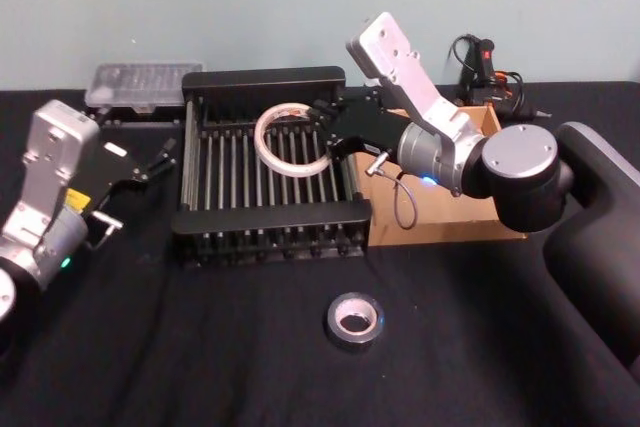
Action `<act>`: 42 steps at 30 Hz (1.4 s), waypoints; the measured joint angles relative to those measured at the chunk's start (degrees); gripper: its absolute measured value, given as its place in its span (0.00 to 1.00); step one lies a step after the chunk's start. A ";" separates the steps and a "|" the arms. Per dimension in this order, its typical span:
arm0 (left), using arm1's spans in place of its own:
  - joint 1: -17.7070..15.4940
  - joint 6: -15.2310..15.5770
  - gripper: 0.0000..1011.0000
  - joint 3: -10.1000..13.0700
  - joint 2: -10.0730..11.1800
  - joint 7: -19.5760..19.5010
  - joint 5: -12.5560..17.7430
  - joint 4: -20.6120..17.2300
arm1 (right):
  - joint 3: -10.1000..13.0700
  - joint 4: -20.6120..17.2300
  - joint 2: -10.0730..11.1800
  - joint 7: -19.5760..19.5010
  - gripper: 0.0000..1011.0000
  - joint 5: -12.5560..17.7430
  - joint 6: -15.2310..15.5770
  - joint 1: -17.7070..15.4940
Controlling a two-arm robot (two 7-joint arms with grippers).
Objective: Pick up the white tape and place it into the black box , Pick up the silver tape and place it into the brown box.
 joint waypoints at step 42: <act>0.00 0.00 0.99 0.00 0.00 0.00 0.00 0.00 | 0.14 -0.47 0.23 -0.05 0.99 0.26 0.20 -0.13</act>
